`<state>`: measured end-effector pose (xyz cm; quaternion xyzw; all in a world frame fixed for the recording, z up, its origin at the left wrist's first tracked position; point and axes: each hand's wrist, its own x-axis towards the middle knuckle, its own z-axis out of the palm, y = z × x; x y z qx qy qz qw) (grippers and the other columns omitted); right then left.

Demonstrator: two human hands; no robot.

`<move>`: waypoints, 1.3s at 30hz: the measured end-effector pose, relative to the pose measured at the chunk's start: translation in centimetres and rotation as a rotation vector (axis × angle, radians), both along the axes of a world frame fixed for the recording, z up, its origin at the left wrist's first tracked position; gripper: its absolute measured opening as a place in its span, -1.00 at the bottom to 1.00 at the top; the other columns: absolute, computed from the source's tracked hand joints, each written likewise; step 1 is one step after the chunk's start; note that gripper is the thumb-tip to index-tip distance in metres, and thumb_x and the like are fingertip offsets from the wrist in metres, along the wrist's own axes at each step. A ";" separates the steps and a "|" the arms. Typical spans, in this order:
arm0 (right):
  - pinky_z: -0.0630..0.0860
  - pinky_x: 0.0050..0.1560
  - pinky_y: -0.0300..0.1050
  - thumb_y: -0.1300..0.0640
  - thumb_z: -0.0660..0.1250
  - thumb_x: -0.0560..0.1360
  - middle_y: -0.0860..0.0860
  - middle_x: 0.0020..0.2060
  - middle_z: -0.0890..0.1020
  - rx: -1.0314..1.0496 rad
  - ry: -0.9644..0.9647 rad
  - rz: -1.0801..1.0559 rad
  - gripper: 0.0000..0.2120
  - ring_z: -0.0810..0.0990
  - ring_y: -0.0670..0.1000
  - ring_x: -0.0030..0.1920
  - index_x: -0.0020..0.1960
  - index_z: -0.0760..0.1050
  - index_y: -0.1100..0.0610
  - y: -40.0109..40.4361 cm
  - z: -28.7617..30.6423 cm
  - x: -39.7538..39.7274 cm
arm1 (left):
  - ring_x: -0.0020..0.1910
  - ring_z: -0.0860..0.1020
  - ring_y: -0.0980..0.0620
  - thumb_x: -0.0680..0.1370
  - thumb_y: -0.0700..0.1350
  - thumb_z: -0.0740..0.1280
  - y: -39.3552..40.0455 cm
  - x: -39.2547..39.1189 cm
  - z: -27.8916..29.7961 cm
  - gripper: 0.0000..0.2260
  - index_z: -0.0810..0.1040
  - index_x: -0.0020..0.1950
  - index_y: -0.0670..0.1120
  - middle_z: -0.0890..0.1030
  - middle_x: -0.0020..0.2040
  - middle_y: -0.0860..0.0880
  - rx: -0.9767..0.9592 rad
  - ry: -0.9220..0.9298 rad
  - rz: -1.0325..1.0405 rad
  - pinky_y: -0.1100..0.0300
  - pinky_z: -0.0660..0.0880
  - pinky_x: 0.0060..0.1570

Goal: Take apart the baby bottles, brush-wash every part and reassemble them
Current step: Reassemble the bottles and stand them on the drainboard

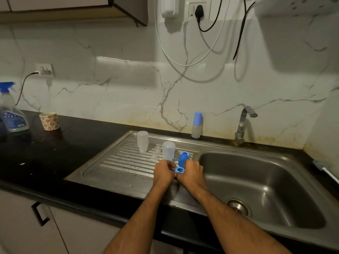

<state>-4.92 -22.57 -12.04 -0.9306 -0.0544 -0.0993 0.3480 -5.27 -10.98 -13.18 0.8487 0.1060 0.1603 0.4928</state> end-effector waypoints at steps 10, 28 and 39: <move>0.49 -0.23 -0.37 0.10 0.57 0.41 -0.02 -0.11 0.64 0.000 -0.071 0.072 -0.68 0.60 -0.10 -0.14 0.09 0.57 0.15 2.5 0.4 -0.3 | -0.01 0.64 0.03 0.47 -0.30 0.48 4.4 0.3 0.4 -0.81 0.65 0.04 -0.11 0.68 -0.02 -0.03 0.067 -0.042 0.160 0.12 0.60 0.10; 0.65 -0.08 -0.21 0.09 0.58 0.38 -0.07 -0.14 0.62 -0.100 -0.092 0.184 -0.77 0.62 -0.12 -0.16 -0.04 0.58 0.05 7.7 0.2 0.4 | 0.13 0.60 -0.07 0.47 -0.19 0.53 9.7 4.8 2.6 -0.72 0.60 0.14 -0.16 0.64 0.09 -0.12 0.094 -0.050 0.149 0.08 0.55 0.15; 0.45 -0.24 -0.39 0.03 0.57 0.42 -0.11 -0.21 0.59 -0.094 -0.105 0.227 -0.78 0.59 -0.14 -0.21 -0.05 0.59 0.07 6.7 0.5 0.3 | -0.14 0.61 0.05 0.56 -0.20 0.41 9.0 6.3 0.5 -0.91 0.56 -0.13 -0.09 0.62 -0.18 0.00 0.146 -0.038 0.104 0.25 0.47 -0.17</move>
